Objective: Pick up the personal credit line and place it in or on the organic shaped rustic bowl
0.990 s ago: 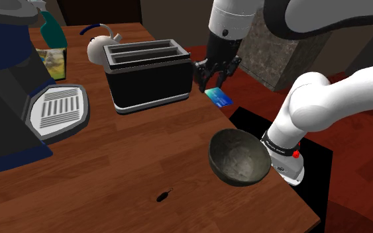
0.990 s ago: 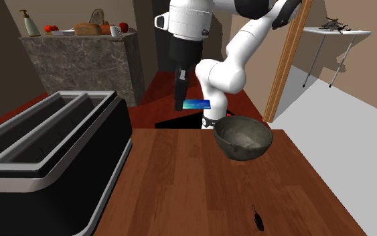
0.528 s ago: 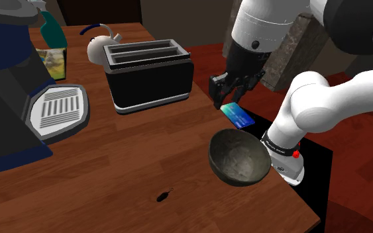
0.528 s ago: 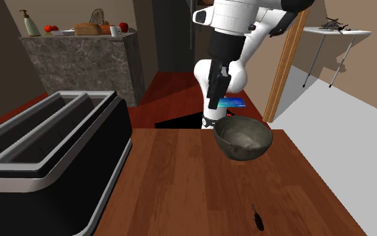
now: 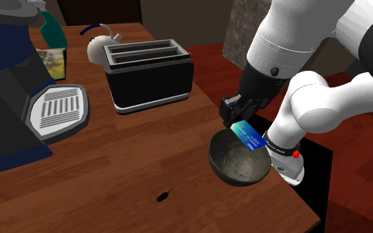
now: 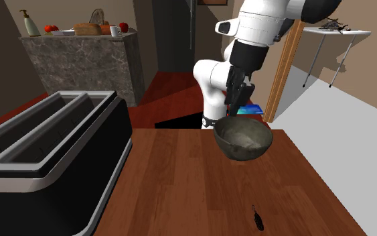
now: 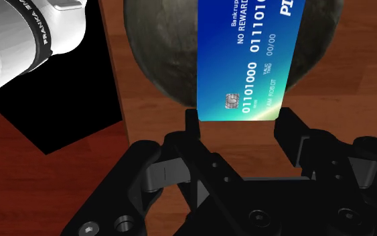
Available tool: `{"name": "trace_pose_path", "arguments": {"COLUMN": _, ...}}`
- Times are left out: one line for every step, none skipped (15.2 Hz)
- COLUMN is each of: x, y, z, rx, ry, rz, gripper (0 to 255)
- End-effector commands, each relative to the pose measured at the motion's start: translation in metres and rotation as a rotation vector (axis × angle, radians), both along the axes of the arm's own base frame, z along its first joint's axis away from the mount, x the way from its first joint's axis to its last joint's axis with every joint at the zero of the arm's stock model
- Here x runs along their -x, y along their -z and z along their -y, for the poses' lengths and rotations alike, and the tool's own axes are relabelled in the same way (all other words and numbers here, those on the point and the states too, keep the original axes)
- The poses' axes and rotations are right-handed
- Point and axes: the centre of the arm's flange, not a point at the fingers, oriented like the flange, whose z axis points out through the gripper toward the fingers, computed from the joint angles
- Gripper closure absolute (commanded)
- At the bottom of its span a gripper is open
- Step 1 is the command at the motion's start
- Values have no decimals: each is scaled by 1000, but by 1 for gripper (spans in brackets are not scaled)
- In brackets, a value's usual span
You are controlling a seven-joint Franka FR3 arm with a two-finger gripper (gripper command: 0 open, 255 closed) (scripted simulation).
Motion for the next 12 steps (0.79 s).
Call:
{"name": "trace_pose_path", "arguments": {"x": 1, "y": 11, "z": -1, "rx": 0, "ry": 0, "rz": 0, "gripper": 255}}
{"name": "trace_pose_path", "arguments": {"x": 1, "y": 17, "z": -1, "rx": 0, "ry": 0, "rz": 0, "gripper": 255}}
{"name": "trace_pose_path", "arguments": {"x": 1, "y": 22, "z": -1, "rx": 0, "ry": 0, "rz": 0, "gripper": 255}}
{"name": "trace_pose_path", "arguments": {"x": 1, "y": 27, "z": -1, "rx": 0, "ry": 0, "rz": 0, "gripper": 255}}
{"name": "trace_pose_path", "arguments": {"x": 1, "y": 32, "z": -1, "rx": 0, "ry": 0, "rz": 0, "gripper": 255}}
{"name": "trace_pose_path", "arguments": {"x": 1, "y": 38, "z": -1, "rx": 0, "ry": 0, "rz": 0, "gripper": 255}}
{"name": "trace_pose_path", "arguments": {"x": 1, "y": 43, "z": -1, "rx": 0, "ry": 0, "rz": 0, "gripper": 255}}
{"name": "trace_pose_path", "arguments": {"x": 1, "y": 48, "z": -1, "rx": 0, "ry": 0, "rz": 0, "gripper": 255}}
{"name": "trace_pose_path", "arguments": {"x": 1, "y": 53, "z": -1, "rx": 0, "ry": 0, "rz": 0, "gripper": 255}}
{"name": "trace_pose_path", "arguments": {"x": 1, "y": 62, "z": -1, "rx": 0, "ry": 0, "rz": 0, "gripper": 255}}
{"name": "trace_pose_path", "arguments": {"x": 1, "y": 62, "z": -1, "rx": 0, "ry": 0, "rz": 0, "gripper": 255}}
{"name": "trace_pose_path", "arguments": {"x": 1, "y": 62, "z": -1, "rx": 0, "ry": 0, "rz": 0, "gripper": 255}}
